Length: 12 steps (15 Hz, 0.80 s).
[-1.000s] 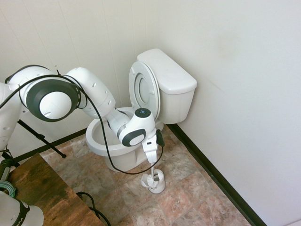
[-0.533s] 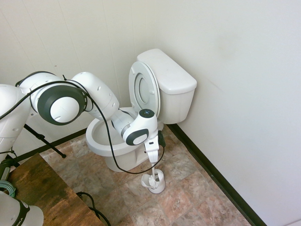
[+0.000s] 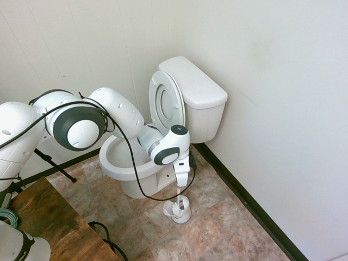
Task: Clean the toilet
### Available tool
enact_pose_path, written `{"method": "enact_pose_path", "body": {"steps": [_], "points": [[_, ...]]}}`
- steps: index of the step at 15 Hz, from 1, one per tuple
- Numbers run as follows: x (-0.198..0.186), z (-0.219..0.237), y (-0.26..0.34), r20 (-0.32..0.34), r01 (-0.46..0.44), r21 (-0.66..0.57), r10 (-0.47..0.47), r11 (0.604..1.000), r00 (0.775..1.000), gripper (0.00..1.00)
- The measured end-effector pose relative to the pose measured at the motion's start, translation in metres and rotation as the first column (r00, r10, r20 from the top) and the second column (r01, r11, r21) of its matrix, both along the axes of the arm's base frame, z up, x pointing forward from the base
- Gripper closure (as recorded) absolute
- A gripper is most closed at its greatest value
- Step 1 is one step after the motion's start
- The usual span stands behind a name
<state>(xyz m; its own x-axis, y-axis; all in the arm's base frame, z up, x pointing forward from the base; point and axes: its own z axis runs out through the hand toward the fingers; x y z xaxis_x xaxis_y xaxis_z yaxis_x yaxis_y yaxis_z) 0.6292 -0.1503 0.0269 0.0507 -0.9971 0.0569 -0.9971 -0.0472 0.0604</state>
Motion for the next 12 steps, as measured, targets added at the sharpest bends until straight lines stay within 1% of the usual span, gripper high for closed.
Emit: {"method": "enact_pose_path", "body": {"steps": [5, 12], "points": [[0.014, -0.011, -0.006, -0.011, 0.002, 0.001, -0.002, 1.000, 1.000, 1.00], [0.033, -0.006, -0.012, -0.024, 0.014, -0.003, -0.014, 1.000, 1.000, 1.00]]}}
